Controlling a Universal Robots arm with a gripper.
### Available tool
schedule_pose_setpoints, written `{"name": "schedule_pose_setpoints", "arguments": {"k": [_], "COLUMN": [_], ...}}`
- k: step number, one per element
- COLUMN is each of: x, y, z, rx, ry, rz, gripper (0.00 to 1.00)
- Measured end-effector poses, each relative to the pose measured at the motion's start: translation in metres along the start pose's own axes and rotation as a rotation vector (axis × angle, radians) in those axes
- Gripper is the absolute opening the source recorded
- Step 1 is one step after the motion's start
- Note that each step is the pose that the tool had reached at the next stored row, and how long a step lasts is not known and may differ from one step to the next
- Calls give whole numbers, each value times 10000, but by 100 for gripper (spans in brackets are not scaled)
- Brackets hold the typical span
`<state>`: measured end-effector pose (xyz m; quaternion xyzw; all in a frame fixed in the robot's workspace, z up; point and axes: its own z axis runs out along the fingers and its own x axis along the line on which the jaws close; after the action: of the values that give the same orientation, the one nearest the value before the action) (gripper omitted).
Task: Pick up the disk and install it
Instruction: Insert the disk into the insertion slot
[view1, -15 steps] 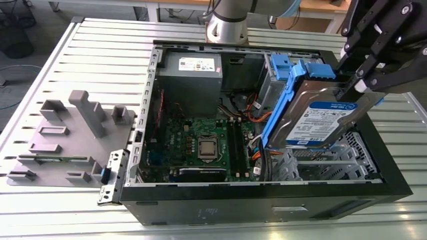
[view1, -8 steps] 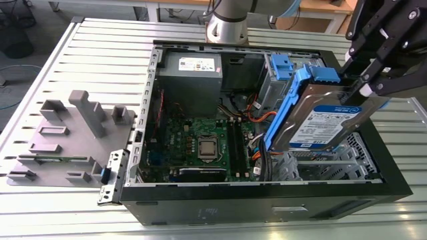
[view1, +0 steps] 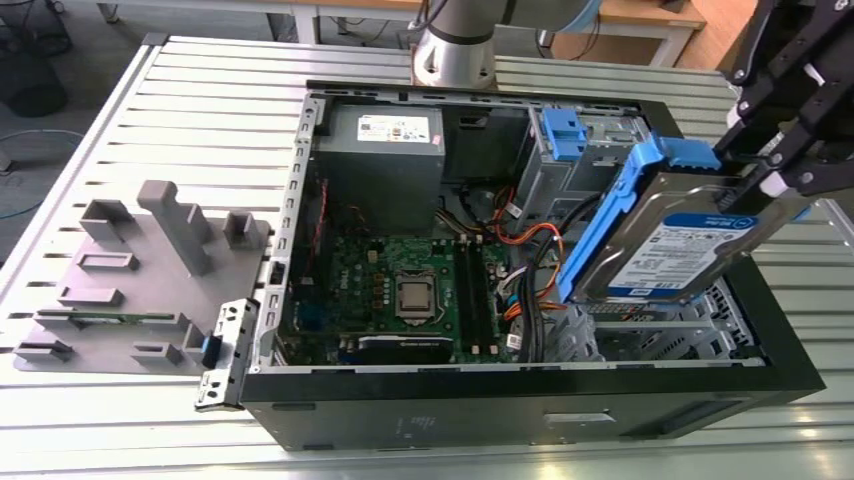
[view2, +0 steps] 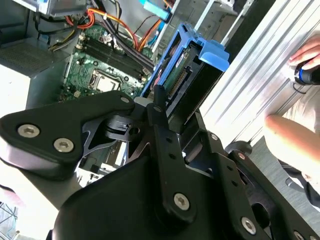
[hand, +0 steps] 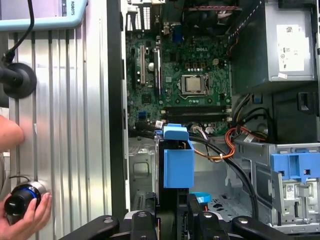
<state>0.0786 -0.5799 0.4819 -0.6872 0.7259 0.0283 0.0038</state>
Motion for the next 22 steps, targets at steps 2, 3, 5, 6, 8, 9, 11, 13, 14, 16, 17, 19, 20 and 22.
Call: {"name": "schedule_pose_setpoints", "arguments": {"k": [2,3,5,6,8,9,11,13,14,16,17,19,20,22], "x": [-3,-5,-8,-9,-12,-13,-15,-16,-16,-16,-17,-16,-16,-14], "y": [-59,-88,-149,-179,-234,-258,-298,-323,-335,-358,-369,-377,-378,-379], "z": [2,3,5,6,9,13,24,40,49,62,68,89,104,132], "rx": [-1,-1,-3,-3,-4,-5,-7,-10,-12,-14,-15,-16,-17,-17], "ry": [0,0,1,0,1,-1,1,7,7,8,11,13,12,10], "rz": [0,0,0,0,-6,-18,-67,-142,-180,-229,-252,-277,-281,-286], "gripper": [35,35,35,35,35,35,35,35,35,35,35,35,35,35]}}
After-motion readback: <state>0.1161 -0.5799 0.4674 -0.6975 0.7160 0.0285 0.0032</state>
